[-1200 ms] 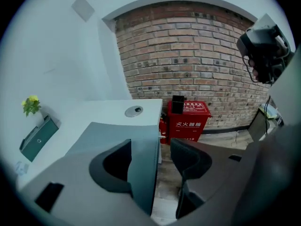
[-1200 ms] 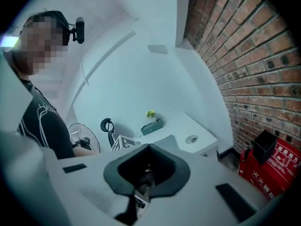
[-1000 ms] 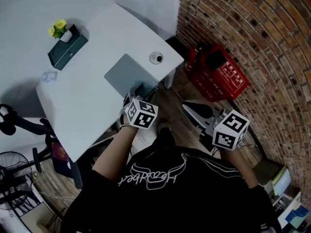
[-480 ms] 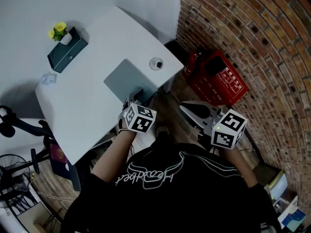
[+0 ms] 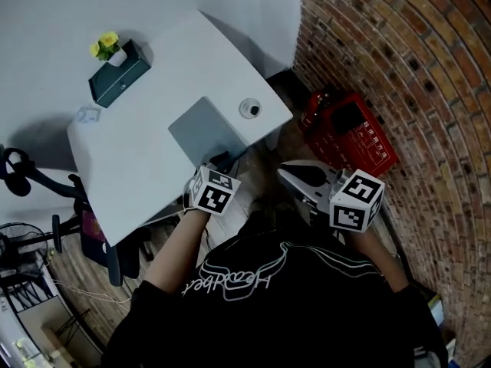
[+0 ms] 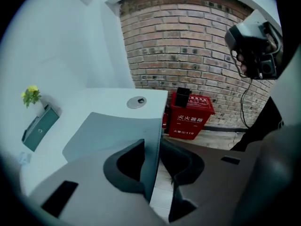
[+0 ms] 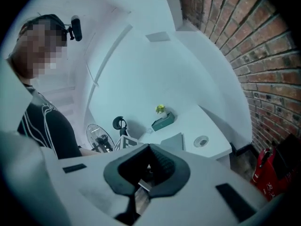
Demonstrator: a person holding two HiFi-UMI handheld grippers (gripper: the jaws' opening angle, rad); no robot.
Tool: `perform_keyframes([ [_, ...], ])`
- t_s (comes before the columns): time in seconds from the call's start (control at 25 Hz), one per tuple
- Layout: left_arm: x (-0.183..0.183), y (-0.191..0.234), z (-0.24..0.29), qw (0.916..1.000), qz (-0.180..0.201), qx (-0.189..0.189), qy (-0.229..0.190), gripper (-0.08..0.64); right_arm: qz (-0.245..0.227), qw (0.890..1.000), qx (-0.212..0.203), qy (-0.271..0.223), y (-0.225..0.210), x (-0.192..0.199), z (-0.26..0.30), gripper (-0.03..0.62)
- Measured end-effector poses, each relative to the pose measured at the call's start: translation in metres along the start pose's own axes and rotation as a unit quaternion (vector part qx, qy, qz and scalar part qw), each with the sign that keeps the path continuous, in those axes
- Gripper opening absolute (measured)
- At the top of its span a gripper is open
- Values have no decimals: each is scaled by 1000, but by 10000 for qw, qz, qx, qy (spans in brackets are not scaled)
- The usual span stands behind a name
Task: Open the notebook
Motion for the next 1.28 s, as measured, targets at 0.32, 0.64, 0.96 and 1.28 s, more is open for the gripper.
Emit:
perform_keyframes([
  [0.32, -4, -2, -12, 9990, -289, -308, -138, 66, -463, 9969, -544, 337, -9, -24, 2, 2],
  [0.64, -3, -8, -31, 9953, -575, -652, -428, 44, -820, 9909, -947, 490, -3, -27, 4, 2],
  [0.96, 2, -13, -70, 9878, -669, -1148, -816, 37, -977, 9837, -1259, 838, 10, -20, 21, 2],
  [1.28, 26, -10, -114, 9762, -1115, -1519, -1071, 37, -988, 9781, -1478, 1082, 31, -17, 38, 2],
])
Point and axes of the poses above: the fingertips, and each gripper's own axes: z forward along the fingers, y to its left, x out of its underside, the point moved 4 cm from there along -z, backward along the fingers, and after that the axes turned 11 degrees about x, right-handed, at the moved point
